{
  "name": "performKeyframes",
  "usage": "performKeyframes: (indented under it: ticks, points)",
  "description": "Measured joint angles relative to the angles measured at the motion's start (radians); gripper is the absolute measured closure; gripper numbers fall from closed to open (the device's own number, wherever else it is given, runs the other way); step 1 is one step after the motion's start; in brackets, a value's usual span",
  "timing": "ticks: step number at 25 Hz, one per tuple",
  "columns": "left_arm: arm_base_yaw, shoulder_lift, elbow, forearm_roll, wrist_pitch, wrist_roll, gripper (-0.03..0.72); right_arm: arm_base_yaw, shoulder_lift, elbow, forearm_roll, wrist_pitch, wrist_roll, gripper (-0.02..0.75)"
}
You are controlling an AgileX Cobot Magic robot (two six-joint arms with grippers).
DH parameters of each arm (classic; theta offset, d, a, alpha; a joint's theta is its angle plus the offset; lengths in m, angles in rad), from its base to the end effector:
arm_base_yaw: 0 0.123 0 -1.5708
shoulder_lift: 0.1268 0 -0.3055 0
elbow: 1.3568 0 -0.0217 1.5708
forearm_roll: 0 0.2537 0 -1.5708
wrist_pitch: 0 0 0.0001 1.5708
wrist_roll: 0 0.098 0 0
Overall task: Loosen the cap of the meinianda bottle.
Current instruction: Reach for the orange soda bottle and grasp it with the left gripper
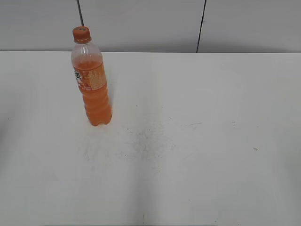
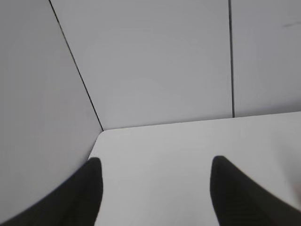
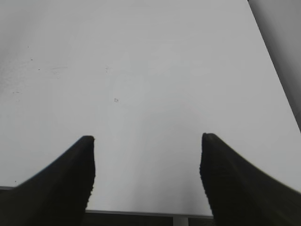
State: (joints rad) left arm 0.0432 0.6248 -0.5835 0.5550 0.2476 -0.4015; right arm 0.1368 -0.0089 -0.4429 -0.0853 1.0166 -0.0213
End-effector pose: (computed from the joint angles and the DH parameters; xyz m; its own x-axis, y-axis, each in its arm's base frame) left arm 0.1244 0.0181 0.3488 -0.1869 0.1302 -0.9737 -0.1455 0.9766 0.1585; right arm -0.0089 -0.0084 0.2629 -0.4481 -0.1284 -0.8847 -0.1021 0.9905 -0.0920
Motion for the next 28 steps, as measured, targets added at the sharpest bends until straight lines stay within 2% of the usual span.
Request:
performKeyframes:
  ticks: [3, 8, 10, 16, 18, 23, 28]
  points:
    - [0.114, 0.143, 0.000, -0.003, -0.137, -0.048, 0.242, 0.000, 0.000, 0.000, 0.000, 0.000, 0.000, 0.214]
    - [0.304, 0.310, 0.000, -0.085, -0.326, -0.057, 0.244, 0.000, 0.000, 0.000, 0.000, 0.000, 0.000, 0.214]
    - [0.320, 0.372, 0.000, -0.084, -0.397, -0.060, 0.244, 0.000, 0.000, 0.000, 0.000, 0.000, 0.000, 0.214]
    - [0.321, 0.558, -0.002, 0.058, -0.520, -0.075, 0.263, 0.000, 0.000, 0.000, 0.000, 0.000, 0.000, 0.214]
    - [0.322, 0.620, -0.002, 0.157, -0.625, -0.150, 0.263, 0.000, 0.000, 0.000, 0.000, 0.000, 0.000, 0.214]
    - [0.348, 0.810, -0.051, 0.578, -0.988, -0.418, 0.263, 0.000, 0.000, 0.000, 0.000, 0.000, 0.000, 0.214]
    - [0.354, 1.045, -0.171, 0.874, -1.127, -0.491, 0.263, 0.000, 0.000, 0.000, 0.000, 0.001, 0.000, 0.214]
